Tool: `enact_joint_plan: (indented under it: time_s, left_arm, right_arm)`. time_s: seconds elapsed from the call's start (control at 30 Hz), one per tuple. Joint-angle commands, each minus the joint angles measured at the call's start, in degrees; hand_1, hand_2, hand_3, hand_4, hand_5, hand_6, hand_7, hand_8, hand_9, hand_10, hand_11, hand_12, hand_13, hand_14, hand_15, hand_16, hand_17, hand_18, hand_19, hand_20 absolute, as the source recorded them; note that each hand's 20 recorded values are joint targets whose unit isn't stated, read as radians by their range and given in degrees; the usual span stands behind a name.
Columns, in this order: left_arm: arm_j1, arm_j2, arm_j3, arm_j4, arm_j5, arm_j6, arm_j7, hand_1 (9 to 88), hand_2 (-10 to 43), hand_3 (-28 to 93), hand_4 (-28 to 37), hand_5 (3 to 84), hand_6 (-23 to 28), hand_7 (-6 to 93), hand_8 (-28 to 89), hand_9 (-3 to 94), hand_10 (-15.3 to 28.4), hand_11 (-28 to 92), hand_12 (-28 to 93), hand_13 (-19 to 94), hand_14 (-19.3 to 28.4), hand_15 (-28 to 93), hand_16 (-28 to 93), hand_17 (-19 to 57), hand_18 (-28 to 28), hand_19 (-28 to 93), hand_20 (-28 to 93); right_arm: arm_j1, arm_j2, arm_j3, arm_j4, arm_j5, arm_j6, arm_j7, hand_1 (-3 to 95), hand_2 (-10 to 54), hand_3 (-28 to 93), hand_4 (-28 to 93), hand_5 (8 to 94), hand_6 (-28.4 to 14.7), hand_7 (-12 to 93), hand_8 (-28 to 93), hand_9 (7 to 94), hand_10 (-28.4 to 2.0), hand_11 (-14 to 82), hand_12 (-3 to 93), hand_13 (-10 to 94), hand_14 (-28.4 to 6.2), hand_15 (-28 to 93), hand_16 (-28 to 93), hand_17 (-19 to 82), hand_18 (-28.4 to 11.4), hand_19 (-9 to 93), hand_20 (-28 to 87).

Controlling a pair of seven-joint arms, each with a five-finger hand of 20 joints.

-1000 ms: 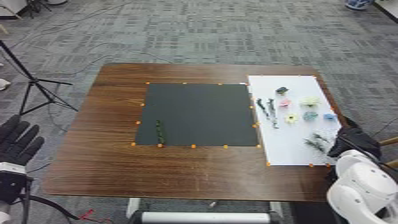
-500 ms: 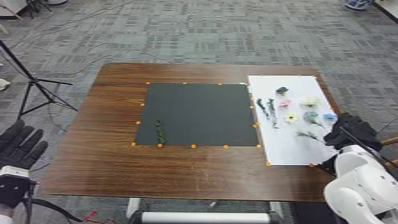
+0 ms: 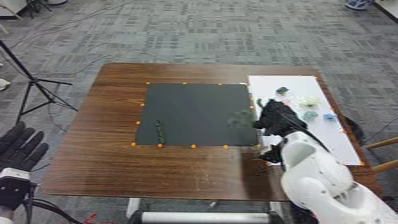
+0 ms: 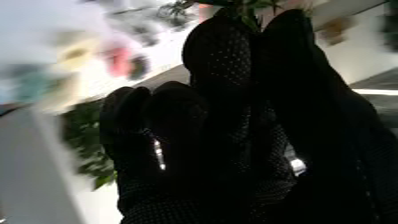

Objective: Arrange flowers

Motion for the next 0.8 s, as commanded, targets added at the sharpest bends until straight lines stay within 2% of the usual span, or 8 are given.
enact_joint_plan:
  time_s: [0.03,0.17,0.3,0.37,0.43,0.5,0.57,0.8]
  left_arm:
    - [-1.5,0.76,0.23,-0.13,0.10,1.14,-0.41,26.9,17.1,71,-28.2,39.6,9.4,9.5,-7,32.5,13.7,17,12,24,13.5,29,-2,-1.4,11.8,24,12]
    - [-3.9,0.79,1.06,0.49,0.89,1.73,-2.29,26.9,17.2,71,-28.2,39.6,9.4,9.4,-7,32.6,13.8,17,12,24,13.5,29,-2,-1.4,11.8,24,12]
    - [-5.3,1.29,1.38,1.15,1.12,2.14,-3.06,26.9,17.1,71,-28.2,39.9,9.4,9.7,-7,32.6,13.8,17,12,24,13.5,29,-2,-1.4,11.8,24,12]
    - [-5.5,1.99,1.61,1.42,0.83,2.00,-2.99,26.9,17.2,71,-28.2,40.0,9.4,9.8,-7,32.6,13.8,17,12,24,13.5,29,-2,-1.4,11.8,24,12]
    - [-5.7,1.95,1.71,1.46,1.13,2.07,-3.46,26.9,17.1,71,-28.2,39.9,9.4,9.8,-7,32.7,13.8,17,12,24,13.5,29,-2,-1.4,11.8,24,12]
    - [-5.7,2.29,1.87,1.52,0.83,2.02,-3.18,26.8,17.1,71,-28.2,39.9,9.4,9.7,-8,32.7,13.7,17,12,24,13.4,29,-2,-1.4,11.8,24,12]
    - [-6.3,2.19,2.01,1.74,1.40,1.85,-3.87,26.8,17.1,72,-28.2,39.9,9.4,9.7,-7,32.7,13.7,17,12,24,13.4,29,-2,-1.4,11.8,24,12]
    - [-6.1,1.82,2.02,1.56,1.44,2.02,-3.87,26.8,17.1,72,-28.2,39.8,9.4,9.7,-7,32.7,13.7,17,12,25,13.4,29,-2,-1.4,11.8,24,12]
  right_arm:
    - [10.4,-9.8,-11.0,6.6,-0.5,-2.7,-1.2,55.9,-9.5,63,-26,82.2,-1.7,36,19,88.3,-11.8,42.7,27.1,73,-14.3,73,42,39,-28.4,89,48]
    - [12.2,-13.2,-14.8,10.5,-1.4,-1.9,-0.6,55.9,-9.5,63,-26,82.2,-1.9,36,19,88.2,-11.8,43.1,27.2,73,-14.4,73,42,39,-28.4,89,48]
    - [13.4,-16.8,-16.5,13.3,-3.3,-0.2,-0.3,55.8,-9.5,64,-26,82.2,-1.9,36,19,88.2,-11.8,43.3,27.2,73,-14.4,73,42,39,-28.4,89,48]
    - [13.9,-18.6,-17.0,14.7,-3.3,-0.4,0.6,55.7,-9.5,64,-26,82.1,-1.8,37,19,88.2,-11.8,43.5,27.3,73,-14.5,73,42,39,-28.4,90,48]
    - [14.3,-20.4,-17.4,16.5,-4.6,-0.4,1.3,55.7,-9.5,64,-27,82.1,-1.8,37,19,88.2,-11.8,44.0,27.7,73,-14.5,73,42,39,-28.4,90,48]
    - [14.7,-21.7,-17.8,18.4,-5.7,0.5,1.8,55.7,-9.5,64,-27,82.1,-1.8,37,19,88.2,-11.8,44.0,27.8,73,-14.6,73,42,39,-28.4,90,48]
    - [15.3,-22.5,-18.8,20.0,-6.4,2.4,2.6,55.5,-9.5,64,-26,82.2,-1.8,37,19,88.2,-11.8,44.0,27.9,73,-14.6,73,42,39,-28.4,90,48]
    - [14.5,-24.3,-18.8,21.1,-7.2,2.2,2.6,54.5,-9.5,64,-26,81.4,-1.9,36,19,87.6,-12.1,43.8,29.2,73,-14.5,73,42,39,-28.4,90,47]
